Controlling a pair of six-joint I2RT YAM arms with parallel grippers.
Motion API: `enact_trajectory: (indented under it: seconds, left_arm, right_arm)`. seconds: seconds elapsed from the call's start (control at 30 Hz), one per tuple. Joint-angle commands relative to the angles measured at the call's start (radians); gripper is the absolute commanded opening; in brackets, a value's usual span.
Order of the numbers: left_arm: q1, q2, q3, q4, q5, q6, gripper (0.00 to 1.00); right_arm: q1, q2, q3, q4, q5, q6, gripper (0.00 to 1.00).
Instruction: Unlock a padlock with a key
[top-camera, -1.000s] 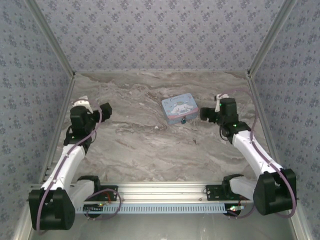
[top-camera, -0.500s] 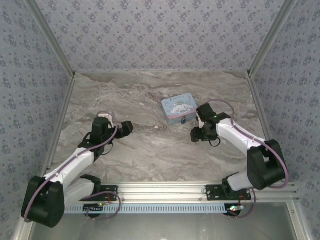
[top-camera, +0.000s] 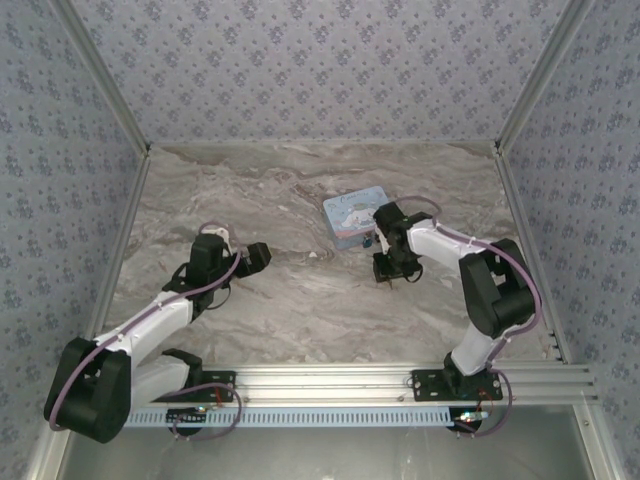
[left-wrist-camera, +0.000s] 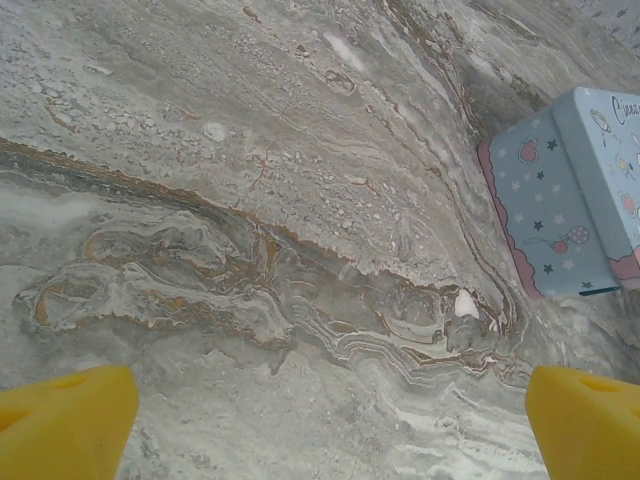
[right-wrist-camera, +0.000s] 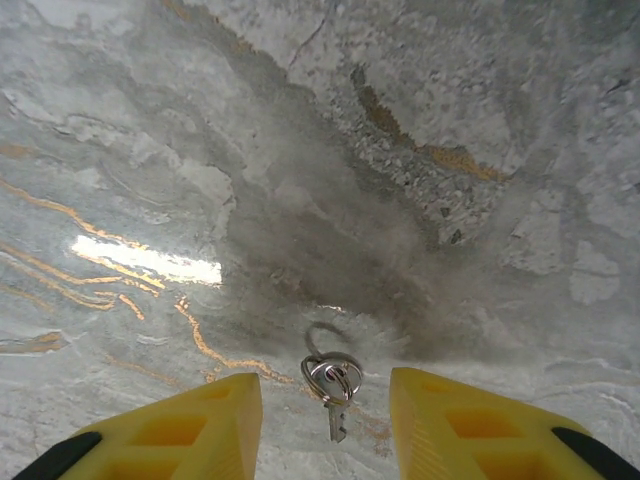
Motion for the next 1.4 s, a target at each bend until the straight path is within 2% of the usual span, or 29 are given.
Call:
enact_trajectory:
  seconds: [0.0,0.43,0.57,0.77,0.9,1.1,1.23,1.37]
  left_arm:
    - [-0.006,-0.007,0.035,0.012,-0.015,-0.008,0.99]
    - [-0.006,-0.002,0.054,-0.007,-0.025,-0.005,0.99]
    - [-0.006,-0.001,0.06,-0.013,-0.026,-0.001,0.99]
    - [-0.006,-0.003,0.072,-0.025,-0.026,0.014,0.99]
    - [-0.006,-0.019,0.071,-0.015,-0.012,0.025,0.99]
    - [-0.008,-0.056,0.057,0.048,0.034,0.052,0.99]
    - [-0.016,-0.063,0.054,0.114,0.102,0.085,0.99]
    - [-0.055,-0.05,0.051,0.214,0.167,0.154,0.97]
  right_arm:
    - [0.007,0.024,0.023,-0.034,0.017,-0.008,0.36]
    - [0.008,0.069,0.017,-0.019,0.037,0.008,0.23]
    - [0.009,0.073,0.013,-0.015,0.04,0.023,0.15]
    - [0.002,0.052,-0.008,0.005,0.011,0.062,0.03]
    - [-0.018,0.002,-0.044,0.037,-0.042,0.101,0.0]
    - [-0.068,-0.13,-0.127,0.163,-0.157,0.261,0.0]
    - [-0.09,-0.226,-0.171,0.236,-0.207,0.371,0.0]
    - [-0.11,-0.329,-0.23,0.343,-0.254,0.544,0.0]
